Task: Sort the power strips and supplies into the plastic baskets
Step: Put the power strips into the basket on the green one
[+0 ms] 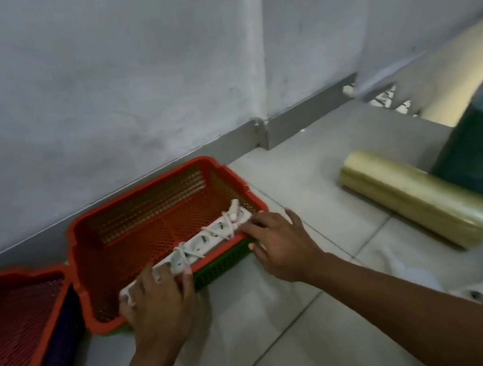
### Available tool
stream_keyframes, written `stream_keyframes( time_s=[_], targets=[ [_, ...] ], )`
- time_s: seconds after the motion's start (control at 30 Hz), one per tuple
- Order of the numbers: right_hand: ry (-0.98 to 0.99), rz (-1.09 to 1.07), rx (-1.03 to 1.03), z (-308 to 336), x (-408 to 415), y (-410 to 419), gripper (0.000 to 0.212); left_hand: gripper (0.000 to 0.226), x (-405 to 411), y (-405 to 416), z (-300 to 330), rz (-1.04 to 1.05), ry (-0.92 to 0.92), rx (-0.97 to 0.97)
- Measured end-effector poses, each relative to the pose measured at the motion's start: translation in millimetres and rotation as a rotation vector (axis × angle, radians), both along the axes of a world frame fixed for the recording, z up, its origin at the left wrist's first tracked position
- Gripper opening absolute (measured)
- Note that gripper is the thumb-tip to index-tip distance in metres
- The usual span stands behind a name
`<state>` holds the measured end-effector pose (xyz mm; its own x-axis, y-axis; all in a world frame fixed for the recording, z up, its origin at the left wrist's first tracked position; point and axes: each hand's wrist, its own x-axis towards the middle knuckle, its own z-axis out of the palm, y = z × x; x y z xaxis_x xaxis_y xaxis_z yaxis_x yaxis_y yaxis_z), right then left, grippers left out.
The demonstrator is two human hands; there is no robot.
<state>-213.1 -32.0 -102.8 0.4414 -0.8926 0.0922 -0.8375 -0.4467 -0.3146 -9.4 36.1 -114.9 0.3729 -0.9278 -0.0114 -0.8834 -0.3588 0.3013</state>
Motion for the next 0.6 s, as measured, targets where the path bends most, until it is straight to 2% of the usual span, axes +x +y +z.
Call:
stream_keyframes(
  time_s=[0.07, 0.17, 0.37, 0.5, 0.6],
  targets=[
    [-0.048, -0.059, -0.017, -5, -26, 15, 0.05, 0.054, -25, 1, 6, -0.023, -0.002, -0.042],
    [-0.046, -0.201, 0.041, -15, -80, 34, 0.057, 0.054, -78, 3, 18, -0.172, -0.006, -0.066],
    [-0.05, -0.496, 0.15, -19, -188, 65, 0.065, 0.061, -174, 11, 26, -0.504, 0.066, 0.036],
    [-0.023, -0.641, 0.164, -22, -246, 85, 0.06, 0.085, -228, 14, 24, -0.691, -0.008, 0.054],
    [0.08, -0.665, 0.225, -28, -280, 99, 0.066, 0.065, -251, 14, 18, -0.796, -0.106, 0.068]
  ],
)
